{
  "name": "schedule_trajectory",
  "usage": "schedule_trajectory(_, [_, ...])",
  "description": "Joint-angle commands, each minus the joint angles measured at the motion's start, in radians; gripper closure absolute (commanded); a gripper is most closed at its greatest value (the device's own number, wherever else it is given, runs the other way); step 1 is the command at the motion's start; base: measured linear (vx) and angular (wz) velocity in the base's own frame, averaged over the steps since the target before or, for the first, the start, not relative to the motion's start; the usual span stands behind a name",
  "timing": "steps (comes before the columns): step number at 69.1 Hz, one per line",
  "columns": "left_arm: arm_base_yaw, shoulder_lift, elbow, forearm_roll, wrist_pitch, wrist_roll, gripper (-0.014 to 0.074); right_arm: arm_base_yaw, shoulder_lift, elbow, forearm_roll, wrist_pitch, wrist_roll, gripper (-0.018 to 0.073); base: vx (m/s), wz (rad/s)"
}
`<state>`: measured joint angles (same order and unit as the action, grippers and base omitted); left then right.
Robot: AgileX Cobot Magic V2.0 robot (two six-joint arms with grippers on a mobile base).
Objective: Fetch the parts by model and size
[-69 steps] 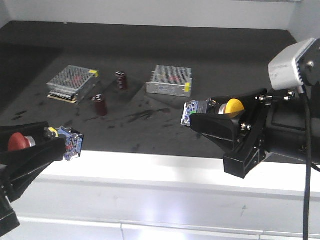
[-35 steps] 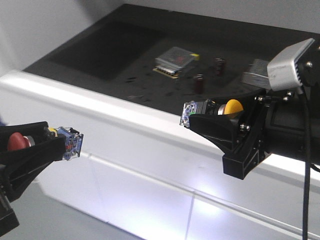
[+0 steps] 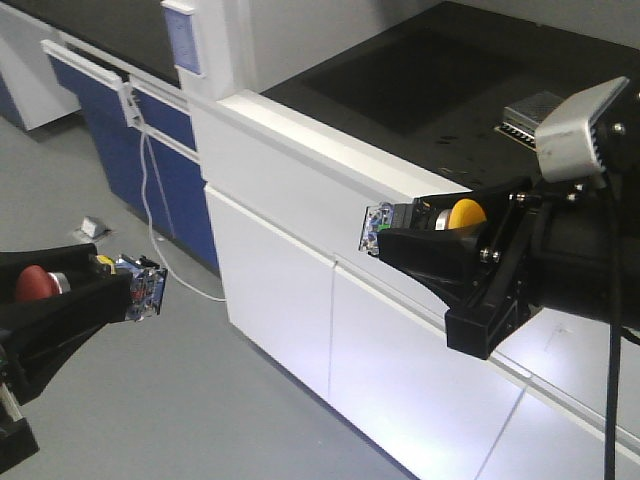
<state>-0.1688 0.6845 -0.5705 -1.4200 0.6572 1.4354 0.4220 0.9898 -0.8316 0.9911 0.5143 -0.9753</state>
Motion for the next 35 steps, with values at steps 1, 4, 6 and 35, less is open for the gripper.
schedule_trajectory(1, [0.001, 0.003, -0.037, -0.062, 0.002, 0.002, 0.0603, -0.003, -0.014, -0.027, 0.036, -0.026, -0.009, 0.0564, -0.11, 0.52])
schedule_trajectory(4, [0.001, 0.003, -0.037, -0.062, 0.002, 0.002, 0.0603, -0.003, -0.014, -0.027, 0.036, -0.026, -0.009, 0.0564, -0.11, 0.53])
schedule_trajectory(6, [0.001, 0.003, -0.037, -0.062, 0.002, 0.002, 0.0603, -0.003, -0.014, -0.027, 0.036, -0.026, -0.009, 0.0564, -0.10, 0.54])
schedule_trajectory(35, [0.001, 0.003, -0.037, -0.062, 0.002, 0.002, 0.0603, -0.003, -0.014, -0.027, 0.036, -0.026, -0.009, 0.0564, -0.05, 0.67])
